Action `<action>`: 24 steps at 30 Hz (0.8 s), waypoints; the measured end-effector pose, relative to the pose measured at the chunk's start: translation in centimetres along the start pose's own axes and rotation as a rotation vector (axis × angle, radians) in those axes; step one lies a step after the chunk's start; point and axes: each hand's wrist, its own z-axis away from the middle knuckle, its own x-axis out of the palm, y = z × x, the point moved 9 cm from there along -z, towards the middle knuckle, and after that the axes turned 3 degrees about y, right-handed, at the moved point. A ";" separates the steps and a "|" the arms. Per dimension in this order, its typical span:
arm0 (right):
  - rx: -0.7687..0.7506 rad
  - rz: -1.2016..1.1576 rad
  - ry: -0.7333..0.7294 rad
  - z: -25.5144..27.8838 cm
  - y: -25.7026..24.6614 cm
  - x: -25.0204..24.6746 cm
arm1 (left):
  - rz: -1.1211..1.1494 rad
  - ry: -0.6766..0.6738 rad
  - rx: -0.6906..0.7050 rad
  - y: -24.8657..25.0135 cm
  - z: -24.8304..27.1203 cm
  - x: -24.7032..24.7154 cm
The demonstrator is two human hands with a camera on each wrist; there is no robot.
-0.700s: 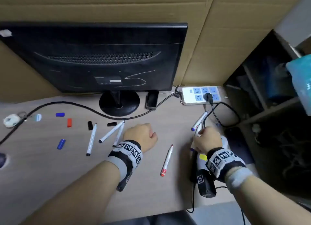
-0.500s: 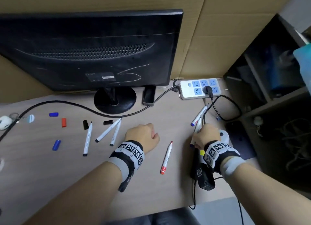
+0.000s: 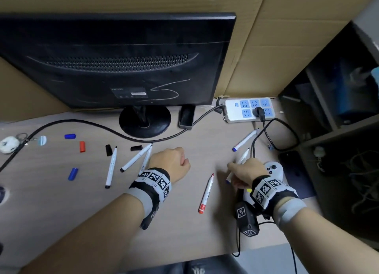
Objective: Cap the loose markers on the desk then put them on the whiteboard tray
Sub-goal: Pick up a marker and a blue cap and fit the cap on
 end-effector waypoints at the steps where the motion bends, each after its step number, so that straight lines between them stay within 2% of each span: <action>1: -0.025 0.000 -0.029 0.4 -0.7 0.7 | 0.001 0.007 -0.009 -0.7 0.1 -0.3; 9: -0.378 0.062 -0.275 4.5 -9.4 9.7 | -0.011 0.044 -0.159 -9.7 2.5 -3.2; 14: -0.514 0.169 -0.404 6.8 -12.9 15.8 | 0.007 0.064 -0.308 -17.5 4.7 -4.6; 19: -0.635 0.219 -0.535 8.9 -15.1 20.8 | 0.040 0.276 -0.564 -27.1 7.0 -5.8; 22: -0.667 0.230 -0.561 9.8 -16.1 22.5 | -0.035 0.188 -0.697 -31.4 7.8 -4.1; 24: -0.663 0.228 -0.555 10.0 -16.5 23.2 | -0.052 0.128 -0.708 -32.8 7.8 -2.8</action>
